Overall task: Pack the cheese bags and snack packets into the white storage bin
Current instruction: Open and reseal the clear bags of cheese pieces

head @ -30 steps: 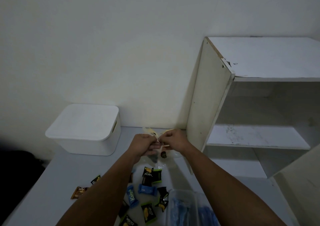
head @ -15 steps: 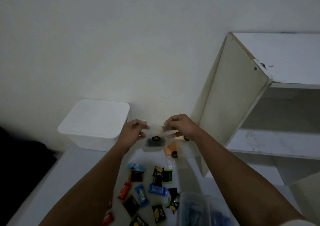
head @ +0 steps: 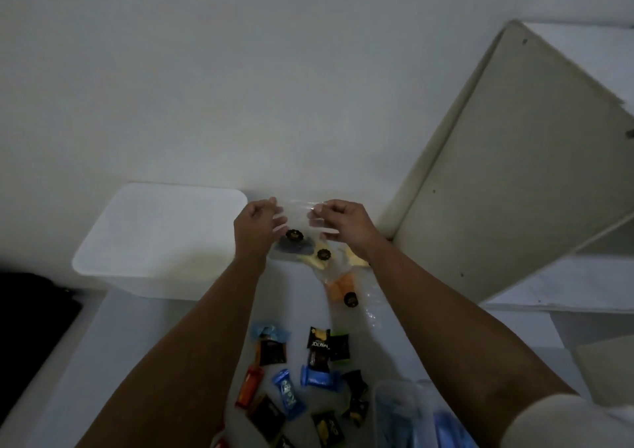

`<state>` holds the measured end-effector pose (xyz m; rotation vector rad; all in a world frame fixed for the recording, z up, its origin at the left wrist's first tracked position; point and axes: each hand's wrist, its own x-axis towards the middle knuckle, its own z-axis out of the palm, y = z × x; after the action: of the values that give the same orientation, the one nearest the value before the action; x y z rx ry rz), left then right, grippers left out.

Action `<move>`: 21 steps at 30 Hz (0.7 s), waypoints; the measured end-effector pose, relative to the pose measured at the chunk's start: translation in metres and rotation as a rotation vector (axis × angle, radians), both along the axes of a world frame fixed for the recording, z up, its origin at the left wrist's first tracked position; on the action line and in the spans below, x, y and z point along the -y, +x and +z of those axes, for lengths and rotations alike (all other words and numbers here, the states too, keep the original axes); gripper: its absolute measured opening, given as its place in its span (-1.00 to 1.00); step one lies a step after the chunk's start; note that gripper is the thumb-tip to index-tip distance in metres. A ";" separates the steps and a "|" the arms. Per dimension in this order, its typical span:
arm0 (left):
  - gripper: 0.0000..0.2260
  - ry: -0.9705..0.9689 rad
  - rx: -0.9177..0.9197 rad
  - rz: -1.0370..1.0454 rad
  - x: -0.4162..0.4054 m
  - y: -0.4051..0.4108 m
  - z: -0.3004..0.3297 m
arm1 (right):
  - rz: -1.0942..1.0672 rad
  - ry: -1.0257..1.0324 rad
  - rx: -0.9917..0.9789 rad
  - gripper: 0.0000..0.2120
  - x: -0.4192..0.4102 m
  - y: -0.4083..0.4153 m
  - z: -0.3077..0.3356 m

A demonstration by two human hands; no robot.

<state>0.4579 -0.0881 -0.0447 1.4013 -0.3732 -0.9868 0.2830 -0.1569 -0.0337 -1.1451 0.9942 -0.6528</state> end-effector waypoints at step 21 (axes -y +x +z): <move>-0.76 0.370 0.246 0.084 0.064 0.042 -0.146 | -0.168 -0.011 -0.106 -0.93 0.071 0.090 -0.129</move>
<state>0.4997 -0.1518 -0.1902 1.8680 -0.3188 -0.8433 0.3735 -0.2275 -0.1624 -1.1228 1.1878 -0.7372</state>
